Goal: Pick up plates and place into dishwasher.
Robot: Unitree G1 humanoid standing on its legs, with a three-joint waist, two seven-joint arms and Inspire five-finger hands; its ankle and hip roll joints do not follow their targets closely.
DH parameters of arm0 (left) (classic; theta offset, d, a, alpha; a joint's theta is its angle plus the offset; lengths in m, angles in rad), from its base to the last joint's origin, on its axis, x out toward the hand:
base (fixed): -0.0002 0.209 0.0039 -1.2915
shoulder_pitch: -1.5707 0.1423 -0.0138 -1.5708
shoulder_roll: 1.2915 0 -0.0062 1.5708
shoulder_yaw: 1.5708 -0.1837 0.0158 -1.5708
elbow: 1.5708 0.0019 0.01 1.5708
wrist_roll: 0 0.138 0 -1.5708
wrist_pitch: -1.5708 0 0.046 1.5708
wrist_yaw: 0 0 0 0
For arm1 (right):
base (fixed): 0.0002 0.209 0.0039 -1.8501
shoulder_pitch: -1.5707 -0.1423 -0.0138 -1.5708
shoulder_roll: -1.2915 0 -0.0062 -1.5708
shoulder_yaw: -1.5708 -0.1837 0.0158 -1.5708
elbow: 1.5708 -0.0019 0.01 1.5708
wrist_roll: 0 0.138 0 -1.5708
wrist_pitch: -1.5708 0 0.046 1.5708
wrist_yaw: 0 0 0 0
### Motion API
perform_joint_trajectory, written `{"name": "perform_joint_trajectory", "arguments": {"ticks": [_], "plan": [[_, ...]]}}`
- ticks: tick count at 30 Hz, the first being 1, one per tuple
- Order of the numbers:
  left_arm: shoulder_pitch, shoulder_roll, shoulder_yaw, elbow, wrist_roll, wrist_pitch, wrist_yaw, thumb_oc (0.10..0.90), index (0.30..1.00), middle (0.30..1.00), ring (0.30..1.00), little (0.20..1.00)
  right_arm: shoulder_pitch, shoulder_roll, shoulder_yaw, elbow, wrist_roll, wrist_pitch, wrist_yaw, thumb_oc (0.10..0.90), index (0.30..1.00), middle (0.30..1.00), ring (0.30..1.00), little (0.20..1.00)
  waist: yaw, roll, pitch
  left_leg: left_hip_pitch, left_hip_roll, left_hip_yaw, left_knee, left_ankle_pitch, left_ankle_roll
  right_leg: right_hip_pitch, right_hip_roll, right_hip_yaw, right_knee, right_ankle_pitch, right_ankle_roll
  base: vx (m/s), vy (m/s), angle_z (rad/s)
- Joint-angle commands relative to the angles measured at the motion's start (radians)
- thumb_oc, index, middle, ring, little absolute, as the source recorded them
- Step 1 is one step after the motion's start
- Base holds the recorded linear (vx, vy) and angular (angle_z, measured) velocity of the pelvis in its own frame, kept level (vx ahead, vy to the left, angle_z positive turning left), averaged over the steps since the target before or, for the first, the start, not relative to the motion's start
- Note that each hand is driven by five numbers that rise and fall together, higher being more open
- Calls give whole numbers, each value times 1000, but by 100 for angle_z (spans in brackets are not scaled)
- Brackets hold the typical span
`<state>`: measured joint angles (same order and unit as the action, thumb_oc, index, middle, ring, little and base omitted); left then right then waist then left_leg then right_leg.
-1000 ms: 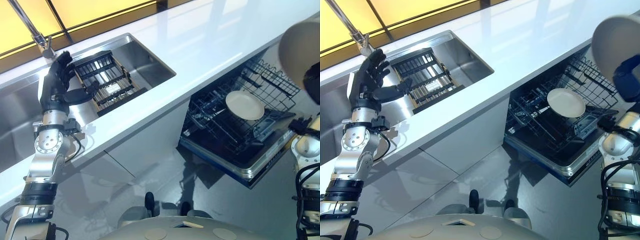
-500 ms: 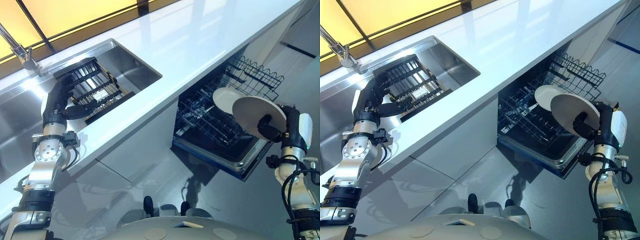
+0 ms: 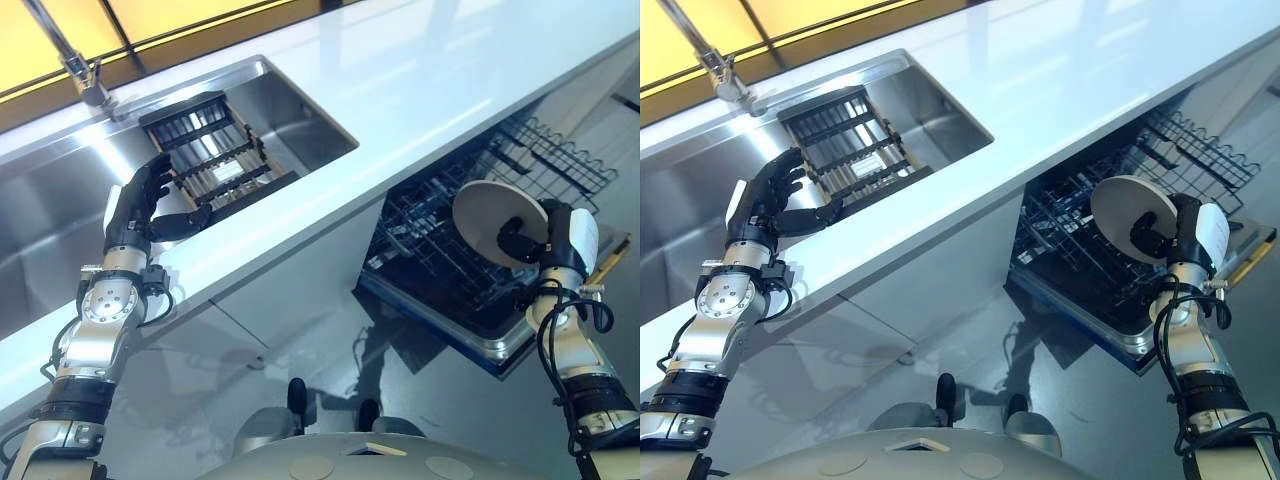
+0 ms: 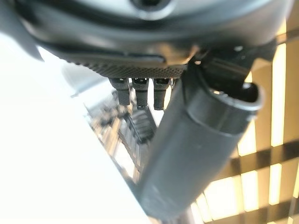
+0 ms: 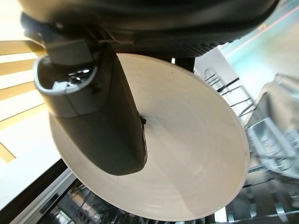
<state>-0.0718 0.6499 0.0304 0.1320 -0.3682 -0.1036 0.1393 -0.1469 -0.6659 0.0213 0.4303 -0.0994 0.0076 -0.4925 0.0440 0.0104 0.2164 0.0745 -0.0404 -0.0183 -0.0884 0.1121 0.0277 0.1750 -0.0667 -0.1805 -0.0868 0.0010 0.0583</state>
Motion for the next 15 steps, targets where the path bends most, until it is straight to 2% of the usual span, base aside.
{"name": "perform_joint_trajectory", "arguments": {"ticks": [1, 10, 15], "plan": [[-86, 69, 14, -75, -15, -91, -3, 800, 900, 900, 900, 900, -164, -114, 13, -28, 14, -14, -97, 100, 300, 300, 300, 200, 35, 5, -35, 15, -35, -6, 62, -137, -7, -117, -4, -29, 195, -61, 51, 60, 10, 22], [-81, 74, 21, -94, -32, -82, -25, 800, 900, 900, 900, 900, -213, -101, 87, 78, -17, 153, -65, 100, 300, 300, 300, 200, 71, 11, -4, -19, -42, -34, 87, -132, -4, -132, -15, -40, 212, -63, 47, 36, 9, 16], [-78, 80, 27, -104, -47, -78, -30, 800, 900, 900, 900, 900, -218, -90, 122, 118, -25, 202, -23, 100, 300, 300, 300, 200, 77, 13, 11, -27, -44, -39, 87, -129, -1, -143, -20, -40, 224, -67, 48, -1, 21, 8]]}}
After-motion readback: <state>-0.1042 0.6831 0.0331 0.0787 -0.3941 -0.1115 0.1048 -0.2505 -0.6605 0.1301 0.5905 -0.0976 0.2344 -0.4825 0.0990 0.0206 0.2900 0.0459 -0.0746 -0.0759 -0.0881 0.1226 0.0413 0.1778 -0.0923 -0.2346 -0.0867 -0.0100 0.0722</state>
